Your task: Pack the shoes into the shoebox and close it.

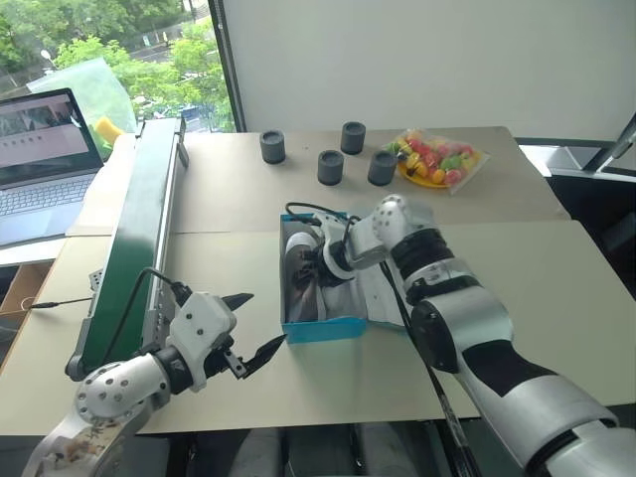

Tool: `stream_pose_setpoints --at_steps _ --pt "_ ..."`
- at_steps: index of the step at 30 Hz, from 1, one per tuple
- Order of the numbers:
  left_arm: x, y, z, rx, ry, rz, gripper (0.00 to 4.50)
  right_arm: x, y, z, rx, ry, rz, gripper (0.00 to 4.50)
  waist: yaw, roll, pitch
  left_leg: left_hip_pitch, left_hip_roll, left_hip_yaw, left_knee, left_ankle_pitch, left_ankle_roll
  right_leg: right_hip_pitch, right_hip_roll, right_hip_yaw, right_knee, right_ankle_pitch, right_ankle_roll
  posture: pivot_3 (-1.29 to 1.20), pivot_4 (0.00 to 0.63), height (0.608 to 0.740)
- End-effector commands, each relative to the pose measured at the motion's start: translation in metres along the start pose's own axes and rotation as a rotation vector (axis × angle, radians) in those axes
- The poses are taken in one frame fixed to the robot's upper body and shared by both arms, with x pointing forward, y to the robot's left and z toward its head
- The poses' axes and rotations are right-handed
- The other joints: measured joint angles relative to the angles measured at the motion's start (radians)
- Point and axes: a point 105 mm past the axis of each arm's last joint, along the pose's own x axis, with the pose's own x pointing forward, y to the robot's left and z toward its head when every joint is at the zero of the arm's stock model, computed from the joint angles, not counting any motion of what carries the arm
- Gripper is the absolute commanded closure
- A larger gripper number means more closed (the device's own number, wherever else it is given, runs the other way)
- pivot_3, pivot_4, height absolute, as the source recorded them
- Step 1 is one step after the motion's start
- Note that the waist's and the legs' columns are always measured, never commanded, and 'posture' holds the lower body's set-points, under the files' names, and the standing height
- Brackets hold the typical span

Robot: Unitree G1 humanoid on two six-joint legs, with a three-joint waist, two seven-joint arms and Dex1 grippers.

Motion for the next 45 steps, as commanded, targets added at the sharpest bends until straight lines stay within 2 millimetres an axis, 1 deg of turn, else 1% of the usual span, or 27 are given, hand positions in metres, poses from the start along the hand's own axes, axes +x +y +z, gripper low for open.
stream_pose_setpoints --at_steps 1,6,8,9,12,13,15,19,20,24,26,27,28,29,30,31,34,37,38,39,40,41,43,45 --pt "0.000 -0.005 0.010 0.023 -0.039 -0.006 0.01 0.006 -0.004 0.007 -0.066 -0.039 -0.043 3.11 0.000 0.000 0.000 0.000 0.000 0.000 0.000 0.000 0.000 0.000 0.000 0.000 0.000 0.000 0.000 0.00 0.150 0.740" --pt "0.000 -0.005 0.010 0.022 -0.037 -0.001 0.01 0.005 -0.003 0.015 -0.092 -0.078 -0.037 3.11 0.000 0.000 0.000 0.002 0.000 0.000 0.000 0.000 0.000 0.001 0.000 0.000 0.001 0.000 0.000 0.00 0.150 0.740" --pt "0.001 -0.006 0.009 0.020 -0.037 -0.003 0.00 0.001 0.001 0.022 -0.088 -0.107 -0.022 2.55 -0.001 0.000 0.000 0.002 0.000 0.000 0.000 0.000 0.000 0.001 0.000 0.000 0.002 0.000 0.000 0.00 0.150 0.740" --pt "0.001 -0.007 0.009 0.019 -0.037 -0.004 0.00 -0.002 0.004 0.026 -0.089 -0.122 -0.008 2.37 -0.001 0.000 0.000 0.002 0.000 0.000 0.000 0.000 -0.001 0.001 0.000 0.000 0.002 0.000 0.000 0.00 0.150 0.740" --pt "0.002 -0.007 0.009 0.019 -0.036 -0.011 0.00 -0.013 0.014 0.037 -0.099 -0.151 0.016 1.44 0.000 0.000 0.000 0.002 0.000 0.000 0.000 0.001 -0.001 0.001 0.000 0.000 0.003 0.000 -0.001 0.00 0.150 0.740" --pt "0.002 -0.008 0.009 0.021 -0.037 -0.016 0.00 -0.019 0.017 0.042 -0.102 -0.161 0.021 1.03 0.000 0.000 0.000 0.002 0.000 -0.001 0.000 0.001 -0.001 0.000 0.000 0.000 0.003 0.000 -0.001 0.00 0.150 0.740" --pt "0.003 -0.008 0.010 0.024 -0.039 -0.023 0.00 -0.033 0.023 0.052 -0.117 -0.186 0.030 0.45 0.000 0.000 0.000 0.001 0.000 -0.001 0.000 0.001 -0.001 0.000 0.000 0.000 0.003 0.000 -0.001 0.00 0.150 0.740" --pt "0.004 -0.007 0.010 0.032 -0.038 -0.033 0.00 -0.068 0.030 0.068 -0.107 -0.224 0.061 0.45 0.002 0.000 0.000 -0.001 0.000 -0.001 0.000 0.001 -0.001 -0.001 0.000 0.000 0.001 0.000 0.000 0.00 0.150 0.740" --pt "0.004 -0.007 0.010 0.033 -0.038 -0.035 0.00 -0.073 0.031 0.069 -0.104 -0.227 0.066 0.45 0.002 0.000 0.000 -0.001 0.000 -0.001 0.000 0.001 -0.001 -0.001 0.000 0.000 0.001 0.000 0.000 0.00 0.150 0.740" --pt "0.005 -0.006 0.010 0.038 -0.040 -0.042 0.00 -0.108 0.022 0.079 -0.090 -0.308 0.080 0.45 0.003 0.000 0.000 -0.001 0.000 -0.001 0.000 0.001 -0.001 -0.001 0.000 0.000 0.000 0.000 0.000 0.00 0.150 0.740" --pt "0.006 -0.005 0.011 0.037 -0.042 -0.041 0.00 -0.124 0.023 0.079 -0.157 -0.364 0.127 0.45 0.005 0.000 0.000 -0.001 0.000 -0.001 0.000 0.001 -0.001 -0.001 0.000 0.000 0.000 0.000 0.000 0.00 0.150 0.740" --pt "0.007 -0.004 0.010 0.036 -0.043 -0.040 0.00 -0.130 0.025 0.073 -0.207 -0.370 0.168 0.45 0.007 0.000 0.000 -0.001 0.000 -0.001 0.000 0.001 -0.001 0.000 0.000 -0.001 0.000 0.000 0.000 0.00 0.150 0.740" --pt "0.007 -0.004 0.010 0.036 -0.043 -0.040 0.00 -0.135 0.025 0.062 -0.249 -0.352 0.206 0.45 0.008 0.000 0.000 -0.001 0.000 -0.001 0.000 0.001 -0.001 0.000 -0.001 -0.001 -0.001 0.000 0.000 0.00 0.150 0.740" --pt "0.007 -0.004 0.011 0.036 -0.044 -0.040 0.00 -0.139 0.023 0.050 -0.272 -0.333 0.241 0.69 0.011 0.000 0.000 -0.002 0.000 -0.001 0.000 0.001 -0.001 0.000 -0.001 -0.001 -0.001 0.000 0.000 0.00 0.150 0.740" --pt "0.008 -0.003 0.011 0.035 -0.046 -0.039 0.00 -0.147 0.020 0.033 -0.302 -0.313 0.309 0.97 0.010 0.000 0.000 -0.002 0.000 -0.002 0.000 0.000 -0.001 0.000 -0.001 -0.002 -0.001 0.000 0.000 0.00 0.150 0.740" --pt "0.008 -0.003 0.011 0.034 -0.047 -0.039 0.00 -0.153 0.019 0.020 -0.326 -0.297 0.353 1.16 0.010 0.000 0.000 -0.002 0.000 -0.002 0.000 0.000 -0.001 0.000 -0.001 -0.002 -0.001 0.000 0.000 0.00 0.150 0.740" --pt "0.010 0.001 0.011 0.025 -0.050 -0.039 0.00 -0.176 0.022 -0.023 -0.481 -0.251 0.488 2.20 0.015 0.001 0.001 -0.004 0.000 -0.003 0.000 0.000 0.000 -0.001 -0.002 -0.003 -0.002 -0.001 0.001 0.00 0.150 0.740" --pt "0.013 0.000 0.009 0.026 -0.048 -0.057 0.00 -0.190 0.025 -0.060 -0.577 -0.185 0.619 3.25 0.004 0.002 0.002 -0.004 -0.001 -0.002 0.000 0.000 0.000 -0.001 -0.001 -0.002 -0.002 -0.001 0.001 0.00 0.150 0.740" --pt "0.015 0.000 0.009 0.027 -0.050 -0.064 0.00 -0.190 0.022 -0.071 -0.594 -0.164 0.641 3.59 0.001 0.002 0.002 -0.002 0.000 -0.001 0.001 0.000 0.000 0.000 -0.001 -0.001 -0.001 -0.001 0.001 0.00 0.150 0.740" --pt "0.017 -0.001 0.010 0.027 -0.054 -0.070 0.00 -0.187 0.017 -0.082 -0.600 -0.128 0.636 3.92 0.002 0.002 0.002 0.000 0.001 0.000 0.000 0.000 0.001 0.001 0.000 0.000 -0.001 -0.001 0.001 0.00 0.150 0.740" --pt "0.018 -0.001 0.011 0.029 -0.057 -0.073 0.00 -0.178 0.007 -0.092 -0.608 -0.087 0.589 4.27 0.005 0.002 0.001 0.001 0.001 -0.001 0.000 0.000 0.001 0.003 0.000 0.000 -0.001 -0.001 0.001 0.00 0.150 0.740" --pt "0.018 0.000 0.011 0.030 -0.059 -0.074 0.00 -0.172 0.001 -0.099 -0.616 -0.058 0.556 4.43 0.008 0.001 0.001 0.002 0.001 -0.001 0.000 0.000 0.001 0.004 0.000 -0.001 -0.001 -0.001 0.001 0.00 0.150 0.740" --pt "0.018 0.001 0.011 0.026 -0.060 -0.072 0.00 -0.156 -0.017 -0.121 -0.688 0.030 0.464 4.43 0.009 0.001 0.001 0.002 0.000 0.000 0.002 0.000 0.001 0.005 0.000 -0.001 -0.001 -0.003 0.005 0.00 0.150 0.740" --pt "0.017 0.003 0.010 0.027 -0.052 -0.073 0.00 -0.145 -0.030 -0.138 -0.728 0.091 0.401 4.43 0.011 0.001 0.001 0.000 0.000 0.001 0.003 0.000 0.000 0.003 -0.001 0.000 -0.001 -0.003 0.005 0.00 0.150 0.740"
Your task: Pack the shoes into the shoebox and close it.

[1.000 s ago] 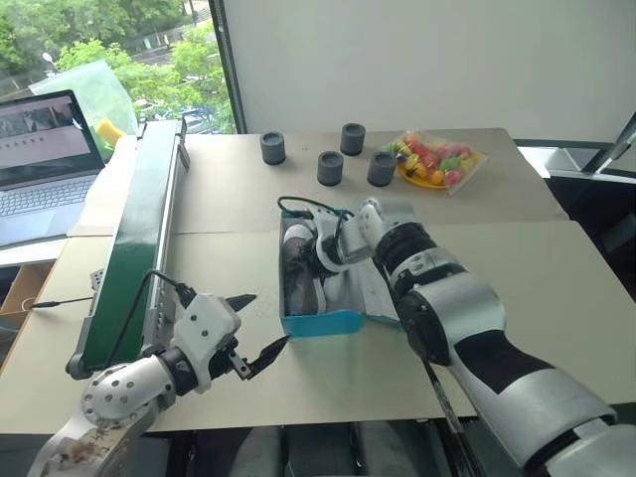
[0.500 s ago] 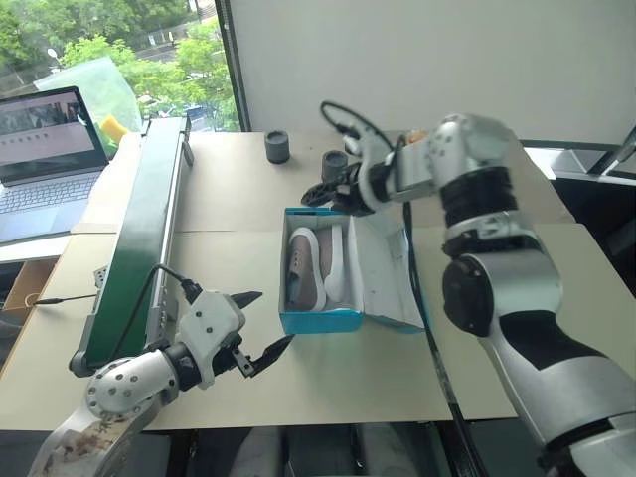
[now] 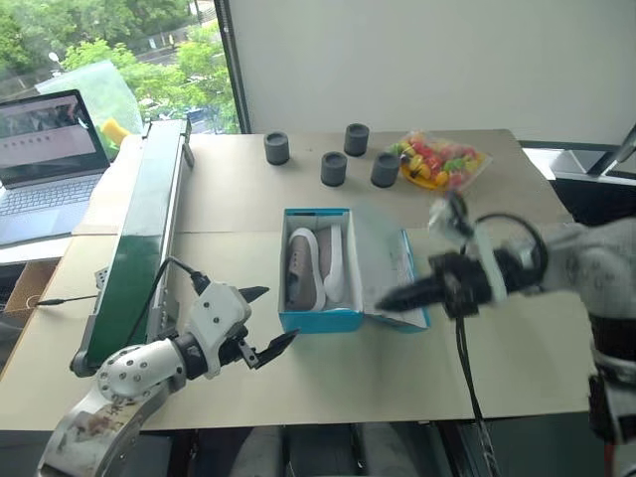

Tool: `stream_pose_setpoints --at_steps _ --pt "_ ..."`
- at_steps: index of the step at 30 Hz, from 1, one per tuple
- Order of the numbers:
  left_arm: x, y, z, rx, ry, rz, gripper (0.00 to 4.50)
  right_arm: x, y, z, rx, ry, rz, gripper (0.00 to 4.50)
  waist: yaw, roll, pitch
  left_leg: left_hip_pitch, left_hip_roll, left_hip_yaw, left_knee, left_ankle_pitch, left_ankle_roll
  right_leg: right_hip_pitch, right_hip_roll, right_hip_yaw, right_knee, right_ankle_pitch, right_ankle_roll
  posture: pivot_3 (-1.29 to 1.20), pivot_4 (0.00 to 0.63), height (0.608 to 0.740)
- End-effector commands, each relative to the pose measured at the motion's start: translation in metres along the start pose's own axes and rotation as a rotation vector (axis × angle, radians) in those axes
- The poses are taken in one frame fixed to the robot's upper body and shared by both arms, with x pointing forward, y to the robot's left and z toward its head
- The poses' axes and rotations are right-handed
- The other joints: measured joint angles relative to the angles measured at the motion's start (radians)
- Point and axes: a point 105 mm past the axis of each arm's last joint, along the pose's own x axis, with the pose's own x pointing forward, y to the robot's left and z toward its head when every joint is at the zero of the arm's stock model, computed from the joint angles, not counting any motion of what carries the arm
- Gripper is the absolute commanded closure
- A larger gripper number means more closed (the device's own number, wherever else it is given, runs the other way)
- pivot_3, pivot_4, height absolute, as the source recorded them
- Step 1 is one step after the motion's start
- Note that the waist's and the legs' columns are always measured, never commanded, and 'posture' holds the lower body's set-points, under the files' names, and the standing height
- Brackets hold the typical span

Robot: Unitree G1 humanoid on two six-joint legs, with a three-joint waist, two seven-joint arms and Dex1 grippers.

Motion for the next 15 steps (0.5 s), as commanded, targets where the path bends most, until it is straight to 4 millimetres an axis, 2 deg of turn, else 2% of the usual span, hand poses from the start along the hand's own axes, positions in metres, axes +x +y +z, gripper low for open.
stream_pose_setpoints --at_steps 1,3,5,9,11,12,15 --pt "-0.002 0.000 0.005 0.029 -0.019 -0.009 0.00 0.011 -0.006 -0.029 -0.144 0.141 -0.073 4.43 0.002 0.000 0.000 0.000 0.000 0.000 0.001 0.000 0.000 0.000 0.000 0.000 0.000 0.000 0.000 0.00 0.150 0.740" --pt "-0.004 -0.001 0.005 0.033 -0.013 -0.015 0.00 0.020 -0.025 -0.059 -0.169 0.246 -0.196 4.43 0.002 0.000 0.000 0.000 0.000 0.000 0.000 0.000 0.000 -0.001 0.000 0.000 0.000 0.000 0.000 0.00 0.150 0.740" --pt "-0.005 -0.001 0.005 0.035 -0.011 -0.017 0.00 0.028 -0.044 -0.076 -0.185 0.280 -0.321 4.43 0.004 -0.001 0.000 0.000 0.000 0.000 0.000 0.000 0.000 -0.001 0.000 0.000 0.001 0.000 -0.001 0.00 0.150 0.740" --pt "-0.006 0.002 0.005 0.038 -0.003 -0.016 0.00 0.042 -0.079 -0.092 -0.077 0.210 -0.555 4.43 0.005 -0.002 -0.001 0.000 0.000 0.000 0.001 0.000 -0.001 -0.001 0.000 0.001 0.001 0.001 -0.003 0.00 0.150 0.740" --pt "-0.006 0.002 0.005 0.040 -0.001 -0.020 0.00 0.049 -0.088 -0.099 -0.049 0.190 -0.631 4.43 0.005 -0.004 -0.002 0.001 0.000 -0.001 0.001 0.000 -0.001 0.000 0.000 0.001 0.001 0.002 -0.003 0.00 0.150 0.740" --pt "-0.006 0.002 0.005 0.042 0.000 -0.023 0.00 0.053 -0.091 -0.101 -0.056 0.183 -0.660 4.43 0.003 -0.008 -0.004 0.002 0.000 -0.001 0.000 0.000 -0.001 0.001 0.001 0.001 0.001 0.002 -0.003 0.00 0.150 0.740" --pt "-0.004 0.003 0.007 0.044 -0.004 -0.037 0.00 0.058 -0.108 -0.099 0.081 0.057 -0.824 4.43 -0.004 -0.020 -0.008 0.012 0.004 -0.002 0.000 0.000 -0.001 0.012 0.004 0.000 -0.002 0.000 -0.001 0.00 0.150 0.740"
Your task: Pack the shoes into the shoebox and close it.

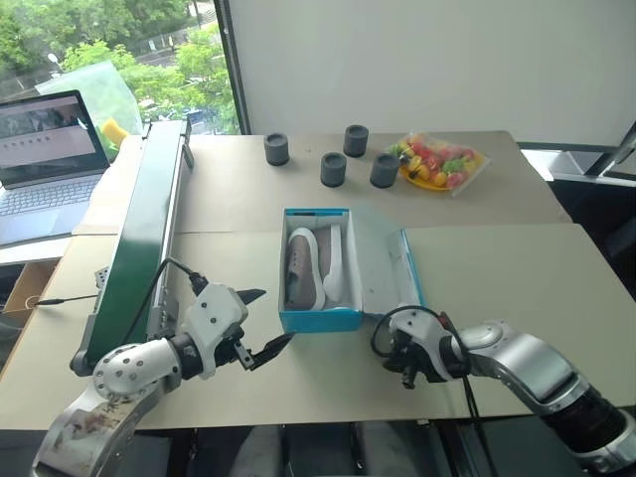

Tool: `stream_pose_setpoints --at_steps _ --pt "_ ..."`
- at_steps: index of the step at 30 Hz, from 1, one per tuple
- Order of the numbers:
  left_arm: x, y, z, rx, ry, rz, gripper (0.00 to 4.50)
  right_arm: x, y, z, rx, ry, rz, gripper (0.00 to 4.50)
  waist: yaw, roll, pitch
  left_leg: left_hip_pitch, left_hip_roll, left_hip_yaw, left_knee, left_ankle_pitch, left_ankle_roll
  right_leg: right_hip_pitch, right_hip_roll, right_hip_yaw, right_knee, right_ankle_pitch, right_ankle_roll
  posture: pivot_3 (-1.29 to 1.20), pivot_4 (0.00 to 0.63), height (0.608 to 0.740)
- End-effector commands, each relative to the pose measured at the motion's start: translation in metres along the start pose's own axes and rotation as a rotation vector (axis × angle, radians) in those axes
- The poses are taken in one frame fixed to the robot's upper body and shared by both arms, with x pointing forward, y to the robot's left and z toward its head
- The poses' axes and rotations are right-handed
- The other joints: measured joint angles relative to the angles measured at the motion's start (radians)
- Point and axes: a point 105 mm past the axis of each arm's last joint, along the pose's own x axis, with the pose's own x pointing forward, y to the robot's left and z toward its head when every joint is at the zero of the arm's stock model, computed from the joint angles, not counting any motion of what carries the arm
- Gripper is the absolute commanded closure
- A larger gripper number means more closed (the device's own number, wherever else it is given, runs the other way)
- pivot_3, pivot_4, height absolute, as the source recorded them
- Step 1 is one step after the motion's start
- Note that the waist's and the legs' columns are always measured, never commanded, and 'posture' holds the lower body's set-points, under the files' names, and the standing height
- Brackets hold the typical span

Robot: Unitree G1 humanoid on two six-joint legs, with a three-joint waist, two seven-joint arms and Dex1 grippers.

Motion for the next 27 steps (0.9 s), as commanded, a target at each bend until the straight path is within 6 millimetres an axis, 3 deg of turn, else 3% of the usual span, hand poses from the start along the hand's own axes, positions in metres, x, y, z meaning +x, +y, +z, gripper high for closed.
stream_pose_setpoints --at_steps 1,2,6,9,14,16,19,22,27 --pt "-0.001 0.001 0.011 0.036 -0.035 -0.023 0.00 0.014 -0.031 -0.013 0.208 -0.025 -0.288 4.43 -0.004 -0.006 -0.002 0.005 0.007 -0.001 0.000 0.000 -0.001 0.006 0.003 0.000 -0.004 -0.001 0.002 0.00 0.150 0.740" --pt "-0.001 0.001 0.012 0.038 -0.034 -0.029 0.00 0.016 -0.037 -0.013 0.287 -0.057 -0.352 4.43 -0.005 -0.005 -0.002 0.009 0.013 -0.001 0.000 -0.001 -0.002 0.013 0.007 0.000 -0.011 -0.001 -0.005 0.00 0.150 0.740" --pt "0.001 0.003 0.014 0.048 -0.033 -0.053 0.00 0.024 -0.044 -0.018 0.510 -0.128 -0.494 4.43 -0.004 -0.002 -0.002 0.017 0.023 0.000 0.000 -0.008 -0.014 0.020 0.011 0.002 -0.018 -0.003 -0.008 0.00 0.150 0.740" --pt "0.002 0.005 0.017 0.056 -0.037 -0.065 0.00 0.035 -0.036 0.005 0.830 -0.327 -0.422 4.43 -0.003 -0.001 -0.003 0.016 0.027 0.001 -0.001 -0.008 -0.014 0.017 0.013 0.001 -0.022 -0.002 -0.008 0.00 0.150 0.740" --pt "0.002 0.008 0.019 0.068 -0.034 -0.076 0.00 0.038 -0.041 0.032 1.195 -0.565 -0.305 4.43 -0.002 0.002 -0.002 0.011 0.027 0.005 -0.001 -0.007 -0.013 0.014 0.013 0.001 -0.022 0.007 -0.009 0.00 0.150 0.740" --pt "0.002 0.009 0.020 0.074 -0.034 -0.075 0.00 0.037 -0.046 0.042 1.296 -0.659 -0.244 4.43 0.004 0.005 -0.001 0.009 0.026 0.006 -0.001 -0.003 -0.005 0.011 0.013 0.001 -0.021 0.007 -0.010 0.00 0.150 0.740" --pt "0.003 0.010 0.021 0.080 -0.035 -0.078 0.00 0.036 -0.056 0.051 1.407 -0.768 -0.196 4.43 0.001 0.012 0.002 0.000 0.025 0.012 -0.001 -0.002 -0.005 -0.001 0.013 0.002 -0.015 0.011 -0.004 0.00 0.150 0.740" --pt "0.003 0.010 0.021 0.084 -0.033 -0.079 0.00 0.035 -0.060 0.060 1.439 -0.852 -0.167 4.43 -0.003 0.011 0.002 -0.001 0.026 0.016 -0.004 -0.004 -0.007 -0.005 0.018 0.002 -0.010 0.009 -0.013 0.00 0.150 0.740" --pt "0.003 0.011 0.022 0.087 -0.033 -0.070 0.00 0.017 -0.067 0.085 1.346 -1.038 -0.115 4.43 -0.009 0.012 0.002 -0.001 0.027 0.019 -0.004 -0.005 -0.007 -0.006 0.018 0.004 -0.011 0.008 -0.012 0.00 0.150 0.740"
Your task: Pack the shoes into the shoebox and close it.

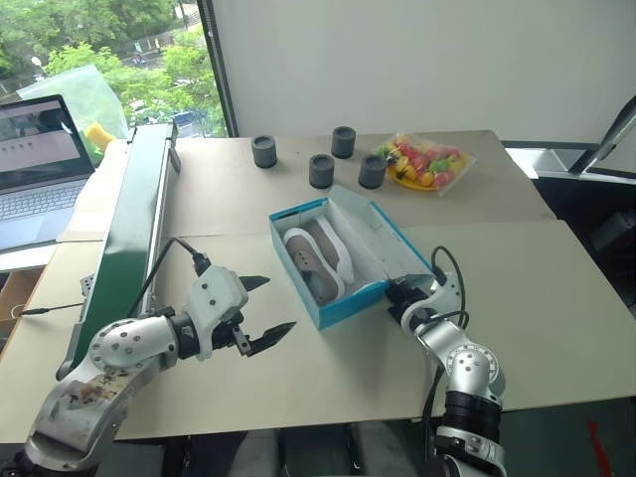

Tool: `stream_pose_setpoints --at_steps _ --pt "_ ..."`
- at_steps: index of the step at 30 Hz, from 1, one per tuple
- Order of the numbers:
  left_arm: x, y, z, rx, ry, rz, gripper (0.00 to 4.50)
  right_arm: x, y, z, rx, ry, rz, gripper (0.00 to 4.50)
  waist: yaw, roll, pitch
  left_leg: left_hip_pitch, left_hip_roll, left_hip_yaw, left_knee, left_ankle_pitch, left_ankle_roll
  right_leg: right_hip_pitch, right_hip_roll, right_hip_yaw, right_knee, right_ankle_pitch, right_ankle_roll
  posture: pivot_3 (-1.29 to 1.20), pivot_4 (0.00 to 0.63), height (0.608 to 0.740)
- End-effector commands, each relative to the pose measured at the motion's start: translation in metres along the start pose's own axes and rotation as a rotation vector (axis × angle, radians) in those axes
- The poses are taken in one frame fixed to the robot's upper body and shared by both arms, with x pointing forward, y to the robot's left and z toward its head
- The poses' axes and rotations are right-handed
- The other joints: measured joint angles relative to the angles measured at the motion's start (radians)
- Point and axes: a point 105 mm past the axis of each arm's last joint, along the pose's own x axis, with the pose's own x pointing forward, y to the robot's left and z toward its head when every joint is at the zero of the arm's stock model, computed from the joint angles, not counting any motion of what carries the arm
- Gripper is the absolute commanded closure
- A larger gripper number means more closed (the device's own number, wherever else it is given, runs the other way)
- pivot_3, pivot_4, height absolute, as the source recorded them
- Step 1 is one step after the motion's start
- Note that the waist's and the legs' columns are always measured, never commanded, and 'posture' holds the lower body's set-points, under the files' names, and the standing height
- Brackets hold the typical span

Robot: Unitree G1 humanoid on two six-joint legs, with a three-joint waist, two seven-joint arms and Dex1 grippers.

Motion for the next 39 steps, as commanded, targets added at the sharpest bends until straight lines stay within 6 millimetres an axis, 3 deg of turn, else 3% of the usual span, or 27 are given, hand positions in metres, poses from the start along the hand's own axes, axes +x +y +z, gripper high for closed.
stream_pose_setpoints --at_steps 1,5,9,15,19,21,25,27,34,39 --pt "-0.002 0.001 0.008 0.029 -0.019 0.004 0.00 0.008 0.047 -0.013 0.105 -0.051 0.210 4.43 0.001 0.001 0.000 0.000 0.000 0.001 0.000 0.000 0.000 -0.001 0.000 0.000 0.000 -0.001 0.001 0.00 0.150 0.740" --pt "-0.001 0.000 0.009 0.026 -0.022 0.008 0.00 0.008 0.061 -0.003 -0.021 -0.094 0.286 4.43 0.001 0.001 0.001 -0.003 0.000 0.003 0.000 0.000 0.000 -0.006 0.000 0.002 0.002 -0.002 0.004 0.00 0.150 0.740" --pt "-0.001 0.001 0.009 0.020 -0.023 0.015 0.00 -0.001 0.100 0.006 -0.106 -0.133 0.479 4.43 0.000 0.001 0.001 -0.006 0.000 0.004 0.000 0.000 0.000 -0.010 0.001 0.004 0.003 0.001 -0.001 0.00 0.150 0.740" --pt "-0.001 -0.001 0.008 0.013 -0.019 0.021 0.00 -0.017 0.135 0.013 -0.296 -0.173 0.677 4.43 0.004 0.001 0.001 -0.006 0.000 0.004 0.000 0.000 0.000 -0.010 0.001 0.004 0.003 0.001 -0.001 0.00 0.150 0.740" --pt "-0.002 -0.003 0.009 0.005 -0.019 0.027 0.00 -0.022 0.146 0.012 -0.465 -0.158 0.742 4.43 0.005 0.001 0.001 -0.006 0.000 0.004 0.000 0.000 0.000 -0.010 0.001 0.004 0.003 0.001 -0.001 0.00 0.150 0.740" --pt "-0.002 -0.004 0.009 0.001 -0.017 0.029 0.00 -0.022 0.152 0.011 -0.565 -0.161 0.747 4.43 0.005 0.001 0.001 -0.006 0.000 0.004 0.000 0.000 0.000 -0.010 0.001 0.004 0.003 0.001 -0.001 0.00 0.150 0.740" --pt "-0.003 -0.007 0.008 -0.008 -0.016 0.034 0.00 -0.019 0.164 -0.005 -0.971 -0.148 0.755 4.43 0.002 0.001 0.001 -0.006 -0.001 0.005 0.000 0.000 0.000 -0.010 0.001 0.005 0.003 0.001 -0.001 0.00 0.150 0.740" --pt "-0.003 -0.008 0.008 -0.011 -0.017 0.034 0.00 -0.019 0.169 -0.009 -1.063 -0.145 0.771 4.43 0.002 0.001 0.001 -0.005 -0.001 0.006 0.000 0.000 0.000 -0.010 0.001 0.006 0.003 0.001 -0.001 0.00 0.150 0.740" --pt "-0.004 -0.006 0.008 -0.028 -0.016 0.059 0.00 -0.023 0.188 -0.006 -1.112 -0.156 0.823 4.43 0.008 0.001 0.001 -0.006 -0.001 0.005 0.000 0.000 0.000 -0.010 0.001 0.006 0.003 0.001 -0.001 0.00 0.150 0.740" --pt "-0.013 -0.001 0.005 -0.046 -0.006 0.122 0.00 -0.030 0.210 -0.026 -1.121 -0.076 0.931 4.43 0.004 0.001 0.001 -0.005 0.000 0.005 0.001 0.000 0.000 -0.010 0.000 0.006 0.004 0.002 -0.001 0.00 0.150 0.740"
